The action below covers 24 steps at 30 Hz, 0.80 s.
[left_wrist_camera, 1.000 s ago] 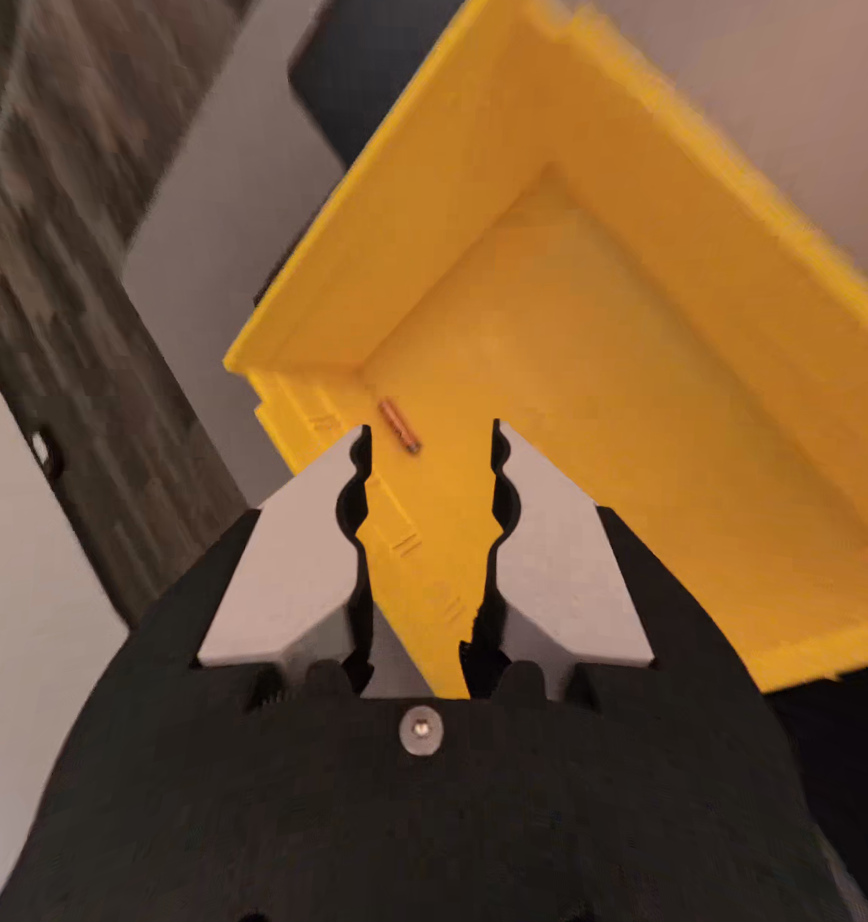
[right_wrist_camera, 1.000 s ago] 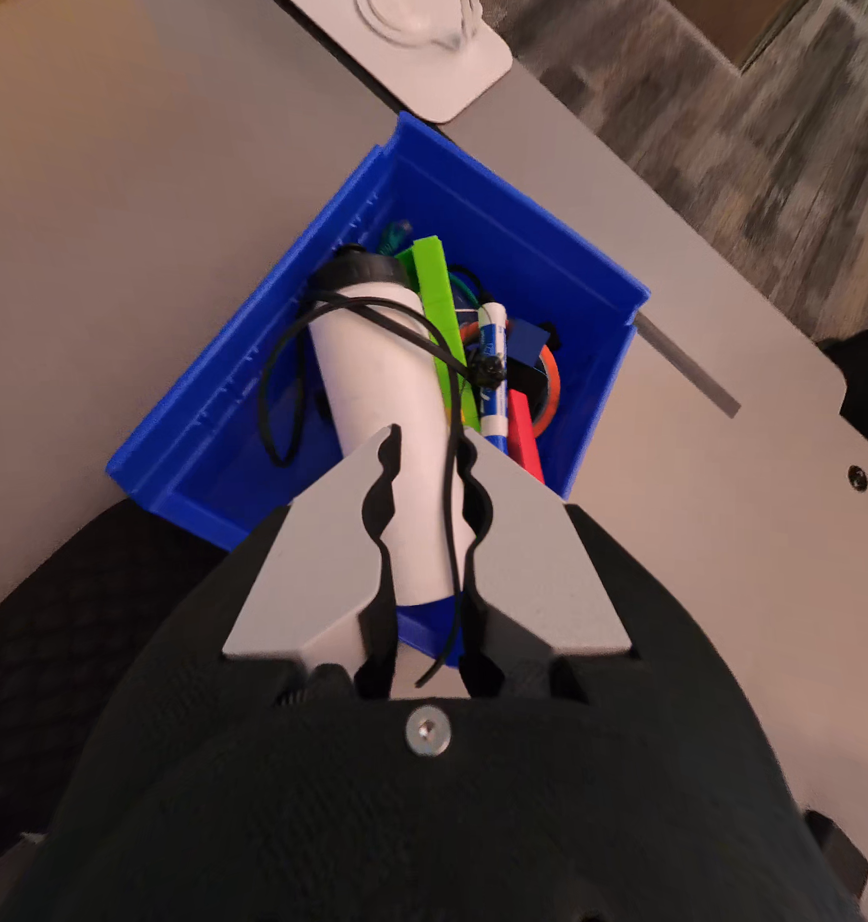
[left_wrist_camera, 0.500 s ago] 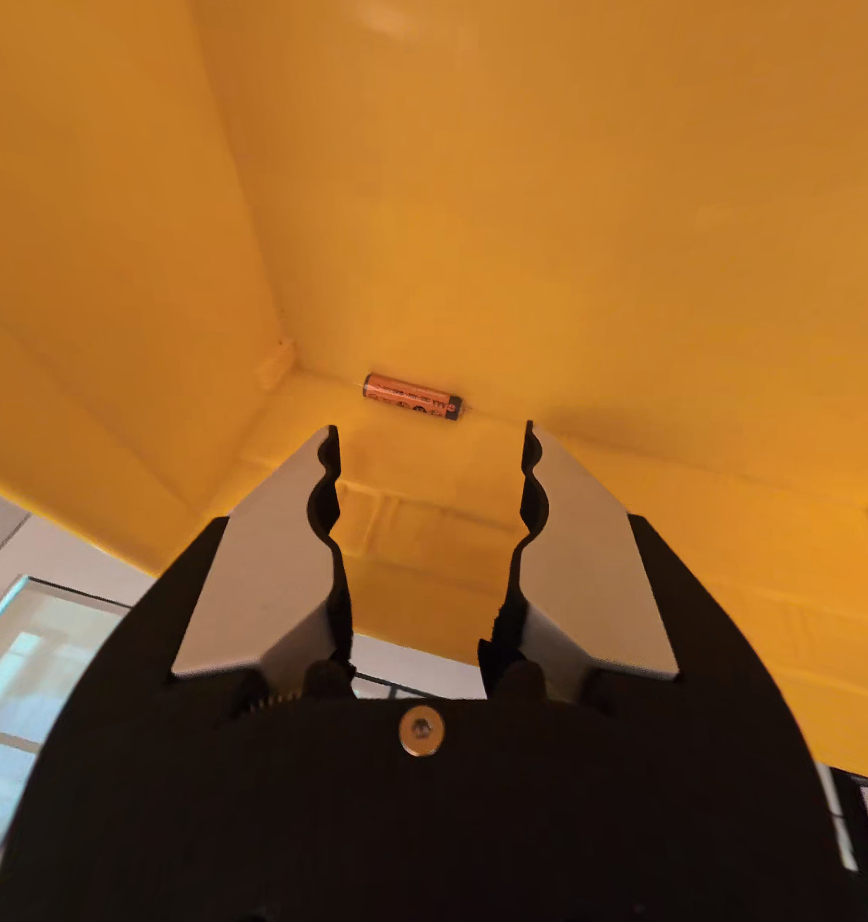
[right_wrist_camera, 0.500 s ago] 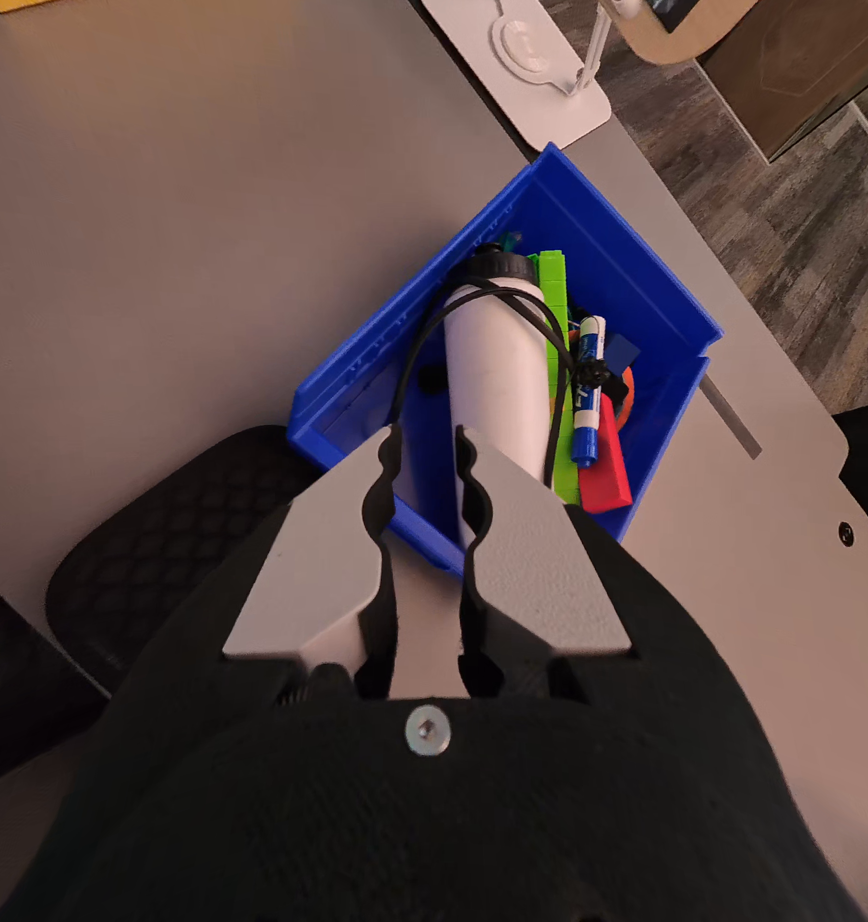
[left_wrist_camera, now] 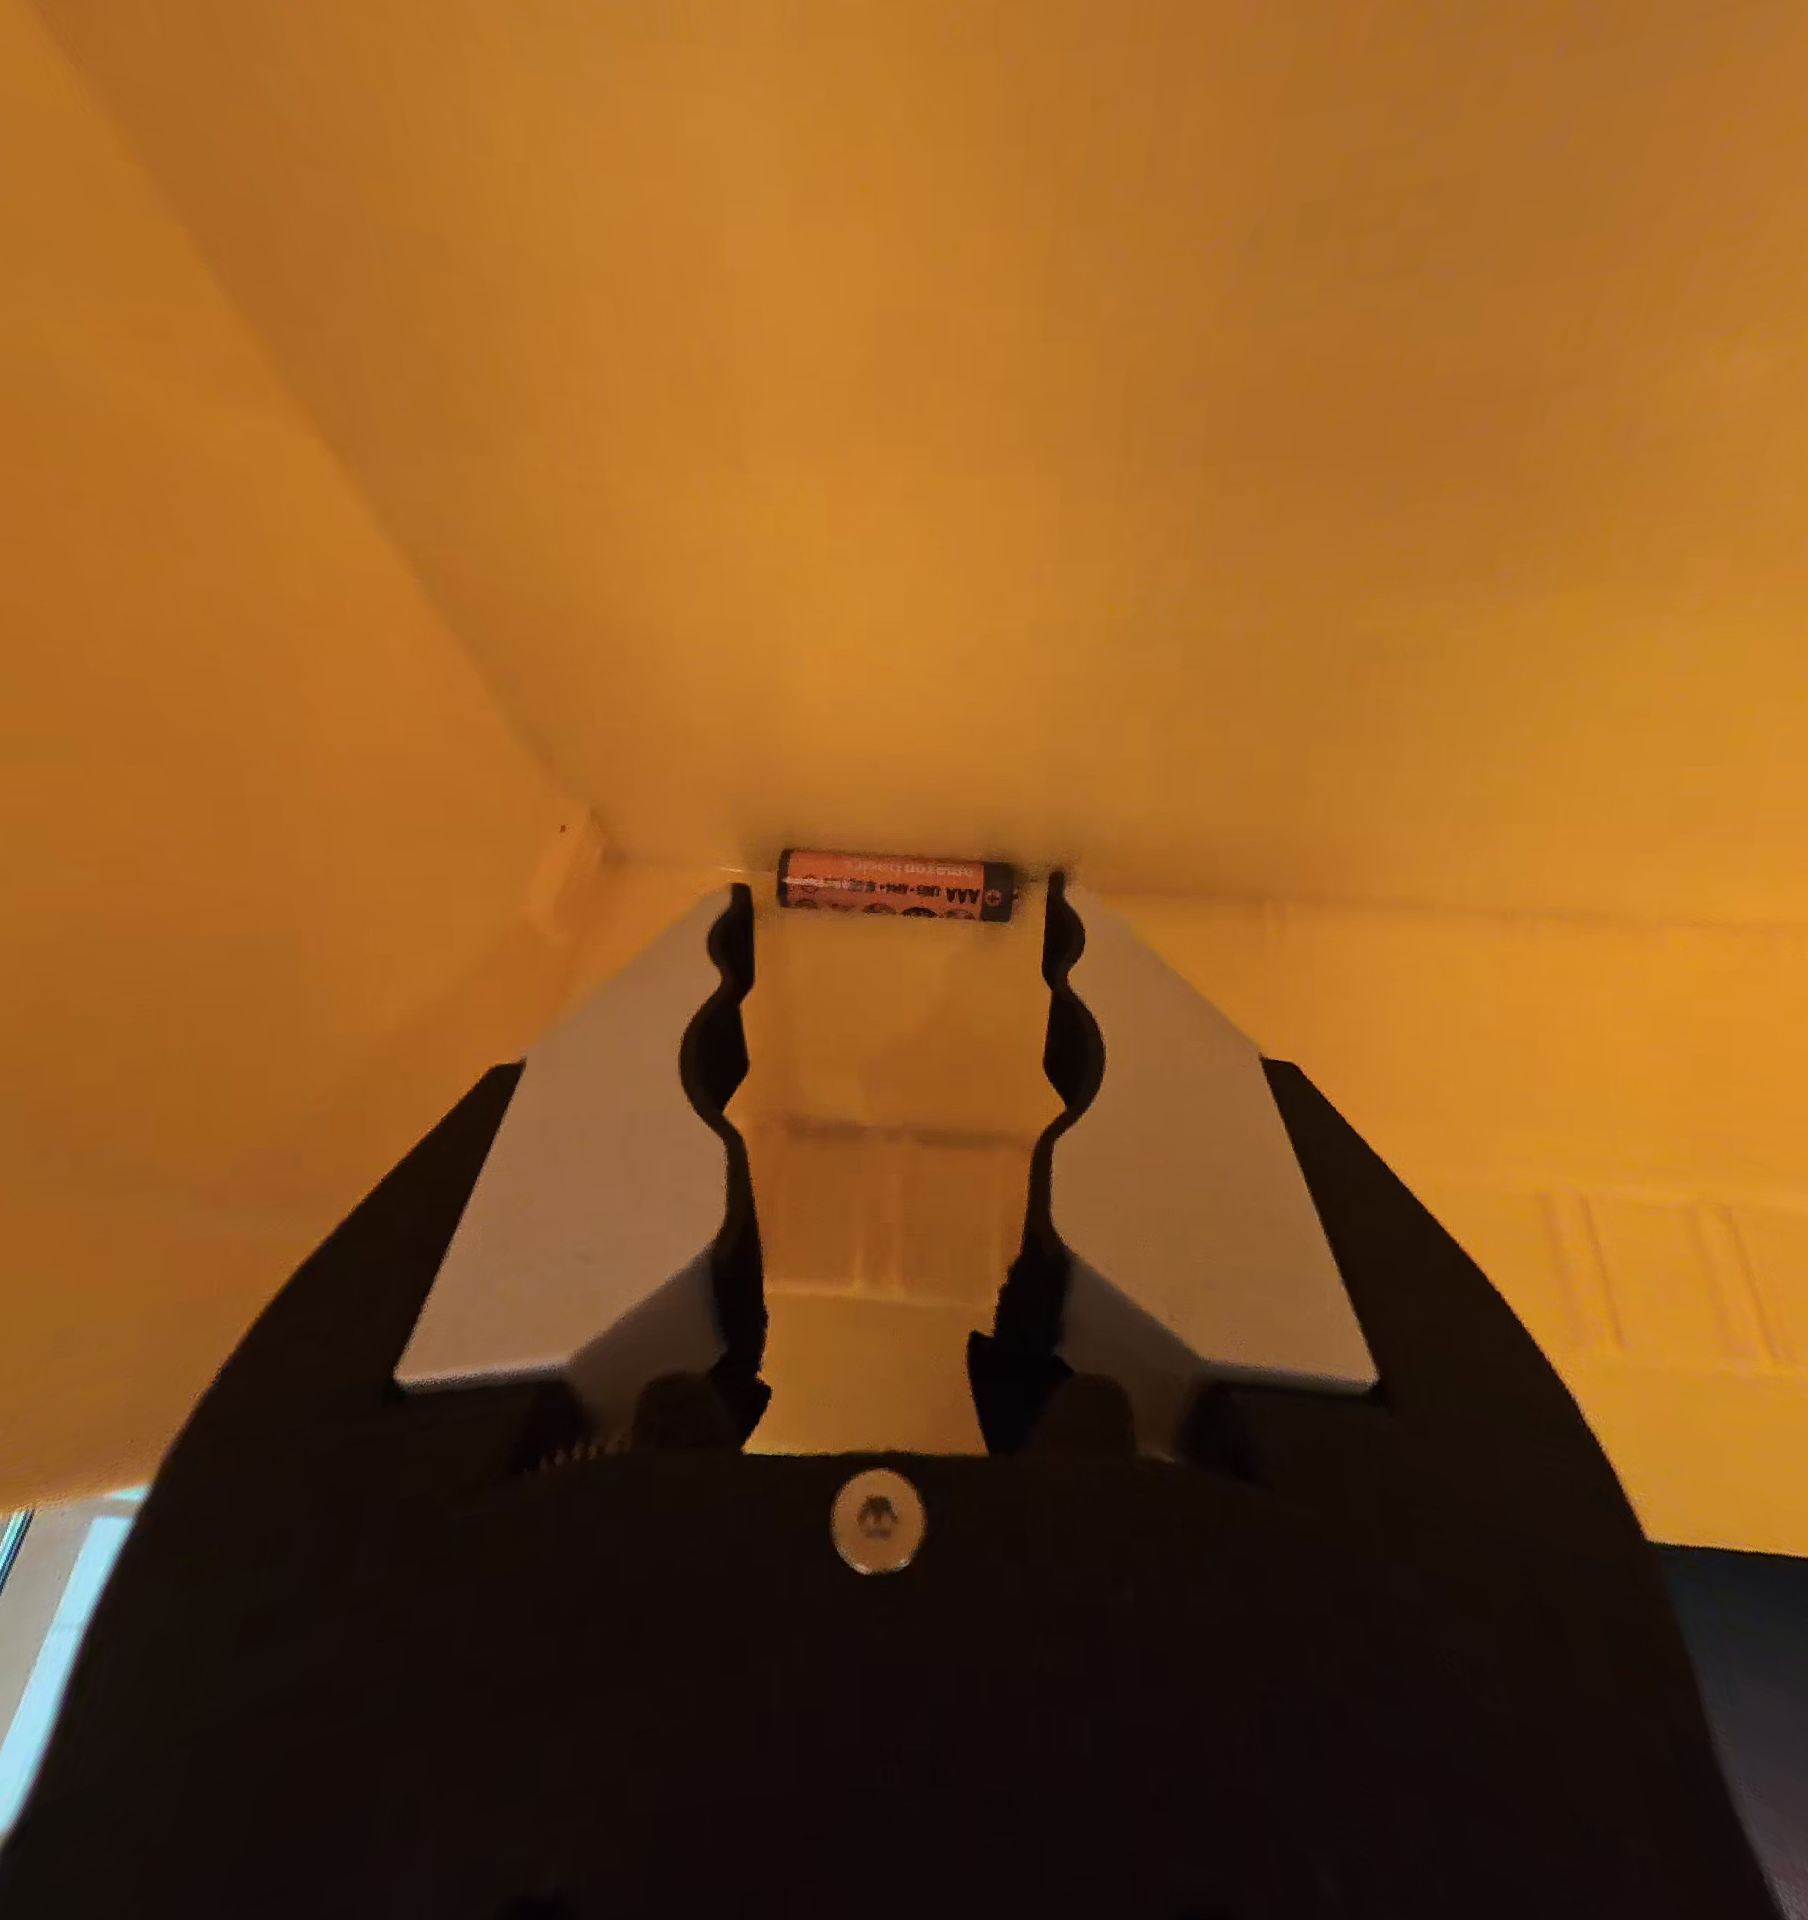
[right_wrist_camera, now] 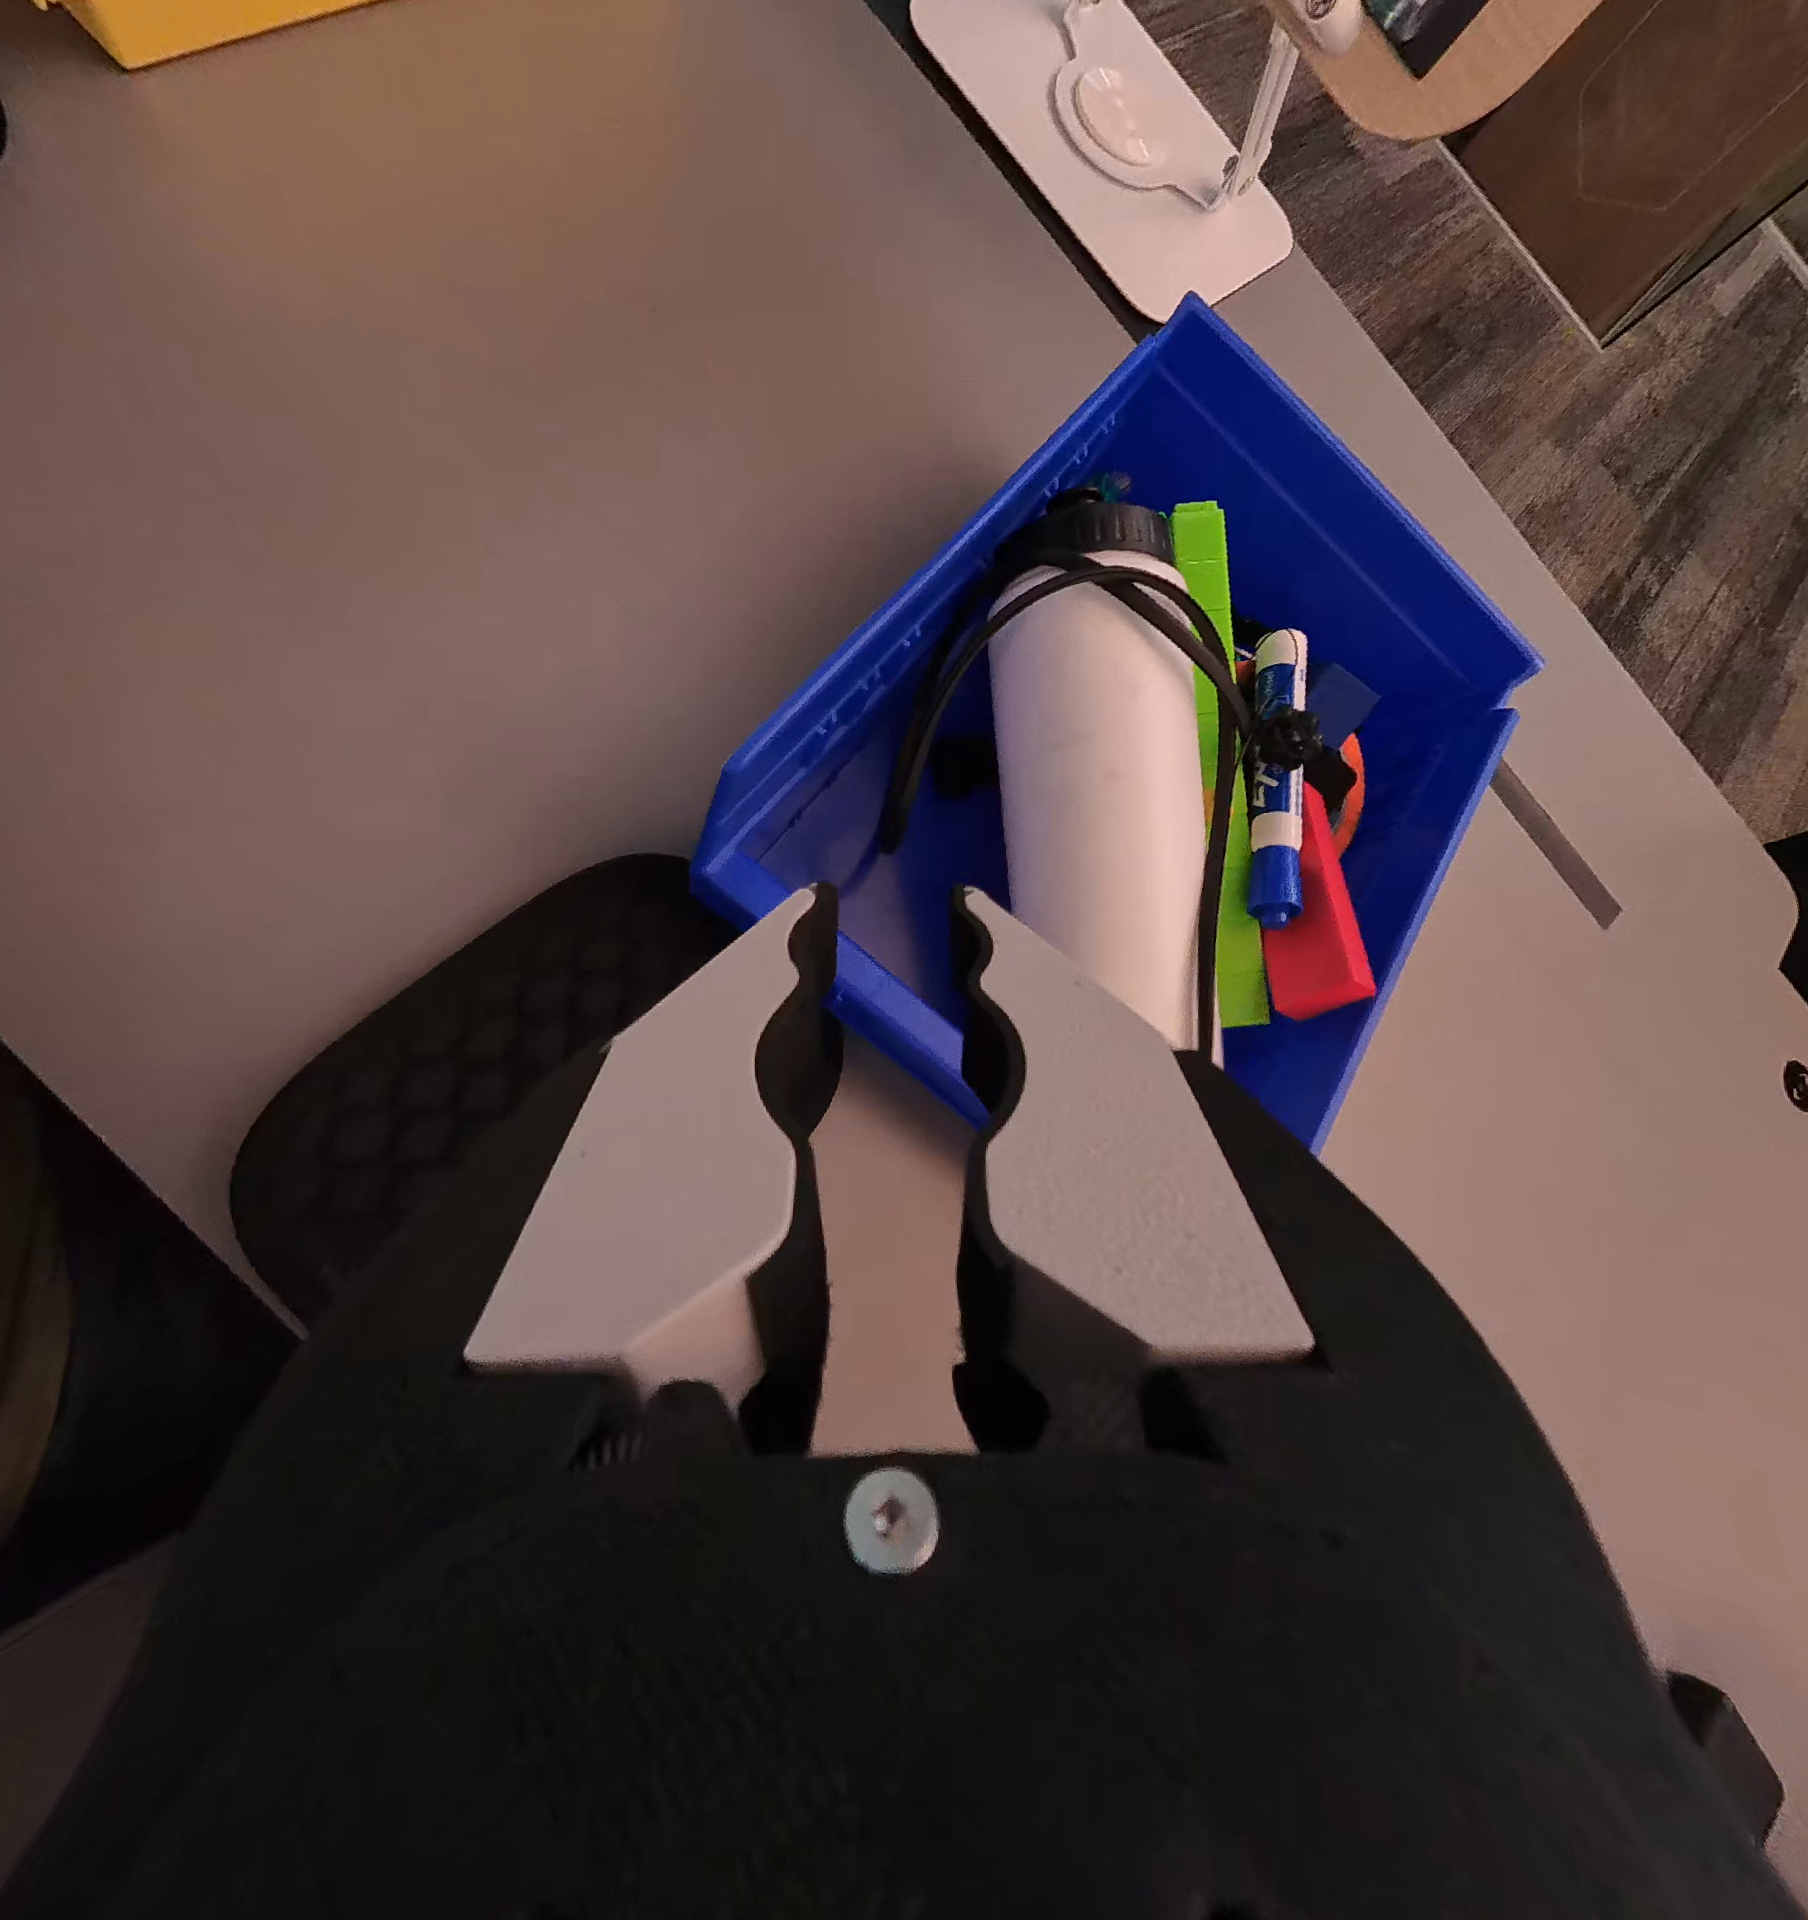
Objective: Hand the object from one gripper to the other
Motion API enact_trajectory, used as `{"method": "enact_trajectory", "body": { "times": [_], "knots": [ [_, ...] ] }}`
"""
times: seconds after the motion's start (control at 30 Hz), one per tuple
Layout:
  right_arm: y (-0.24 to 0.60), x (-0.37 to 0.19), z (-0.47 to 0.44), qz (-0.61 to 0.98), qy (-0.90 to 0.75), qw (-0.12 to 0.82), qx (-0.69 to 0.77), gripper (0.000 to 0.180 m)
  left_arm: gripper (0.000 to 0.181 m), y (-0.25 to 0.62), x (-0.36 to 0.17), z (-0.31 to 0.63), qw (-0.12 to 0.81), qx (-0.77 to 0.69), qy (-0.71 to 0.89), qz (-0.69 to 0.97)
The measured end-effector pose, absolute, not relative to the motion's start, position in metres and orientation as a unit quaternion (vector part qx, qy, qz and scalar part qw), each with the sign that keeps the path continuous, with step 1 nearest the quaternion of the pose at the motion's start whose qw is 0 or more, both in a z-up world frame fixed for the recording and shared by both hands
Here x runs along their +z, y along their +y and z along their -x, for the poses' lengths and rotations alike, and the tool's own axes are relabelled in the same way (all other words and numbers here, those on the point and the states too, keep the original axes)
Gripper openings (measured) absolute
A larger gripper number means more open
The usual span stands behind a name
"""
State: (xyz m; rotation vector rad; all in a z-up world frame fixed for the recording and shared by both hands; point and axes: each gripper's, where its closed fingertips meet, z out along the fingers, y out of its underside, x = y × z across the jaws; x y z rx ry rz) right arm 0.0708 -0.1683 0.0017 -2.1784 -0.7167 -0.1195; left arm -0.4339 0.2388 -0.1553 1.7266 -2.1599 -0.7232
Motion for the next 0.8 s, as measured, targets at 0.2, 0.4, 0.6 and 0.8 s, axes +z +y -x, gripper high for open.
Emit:
{"method": "enact_trajectory", "body": {
  "times": [0.2,0.4,0.6,0.8],
  "knots": [
    [-0.174,0.001,-0.070,0.864,-0.287,0.413,-0.040,0.020,0.043,0.233,-0.156,0.437,0.166,-0.250,-0.738,-0.604],
    [-0.177,-0.004,-0.070,0.862,-0.293,0.412,-0.039,0.020,0.043,0.229,-0.138,0.414,0.097,-0.224,-0.738,-0.628],
    [-0.173,0.004,-0.061,0.840,-0.285,0.461,-0.018,0.021,0.043,0.210,-0.077,0.345,-0.127,-0.117,-0.740,-0.650],
    [-0.145,0.055,-0.002,0.723,-0.226,0.628,0.178,0.027,0.044,0.111,0.028,0.225,-0.440,0.066,-0.712,-0.543]
  ]
}}
